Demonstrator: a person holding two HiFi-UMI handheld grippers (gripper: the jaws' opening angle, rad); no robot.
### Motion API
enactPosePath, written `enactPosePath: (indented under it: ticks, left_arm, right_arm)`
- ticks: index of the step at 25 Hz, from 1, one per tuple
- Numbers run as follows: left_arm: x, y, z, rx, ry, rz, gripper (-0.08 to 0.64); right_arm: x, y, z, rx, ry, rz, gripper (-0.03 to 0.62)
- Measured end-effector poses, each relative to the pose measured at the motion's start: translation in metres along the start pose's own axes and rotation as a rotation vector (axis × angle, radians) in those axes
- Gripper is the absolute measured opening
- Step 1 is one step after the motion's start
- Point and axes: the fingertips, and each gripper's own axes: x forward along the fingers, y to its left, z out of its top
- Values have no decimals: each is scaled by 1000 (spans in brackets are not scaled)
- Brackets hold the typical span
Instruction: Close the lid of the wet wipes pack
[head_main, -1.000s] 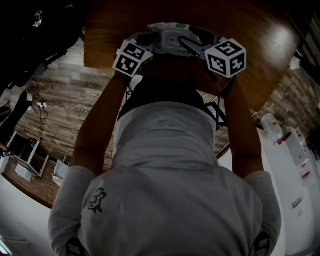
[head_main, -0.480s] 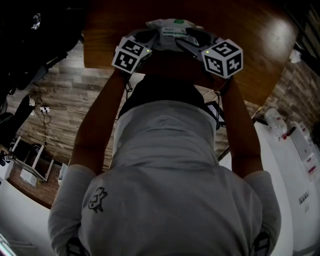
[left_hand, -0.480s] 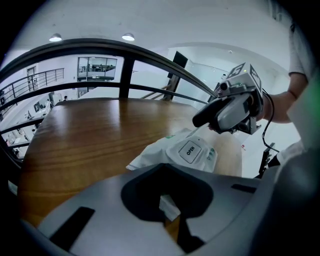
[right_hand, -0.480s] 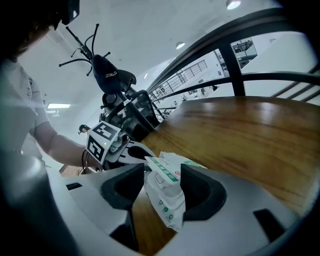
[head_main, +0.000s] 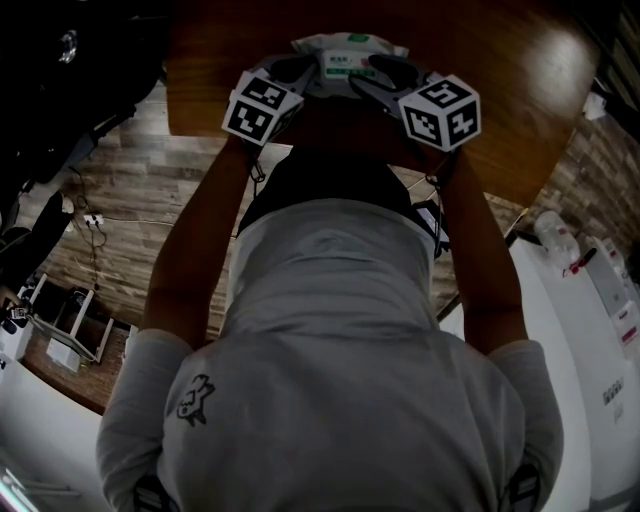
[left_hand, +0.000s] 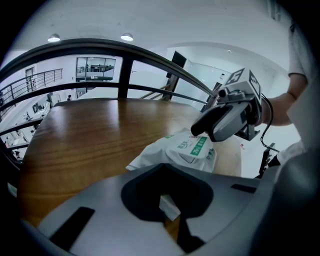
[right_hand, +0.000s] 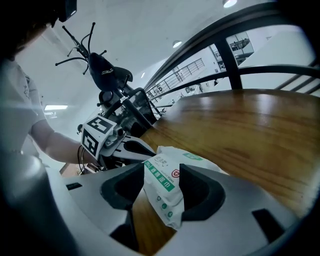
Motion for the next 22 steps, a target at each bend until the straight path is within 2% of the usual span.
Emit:
enactPosePath:
  ticks: [9, 14, 22]
  left_arm:
    - [0, -3, 2, 2, 2, 4, 12]
    - [0, -6, 4, 11, 5, 3, 12]
    - [1, -7, 4, 25, 3, 16, 12]
  right_arm:
    - [6, -7, -9, -56, 37, -55, 209]
    - [9, -11, -14, -146, 66, -143, 199]
    - [11, -15, -15, -185, 62, -258, 181]
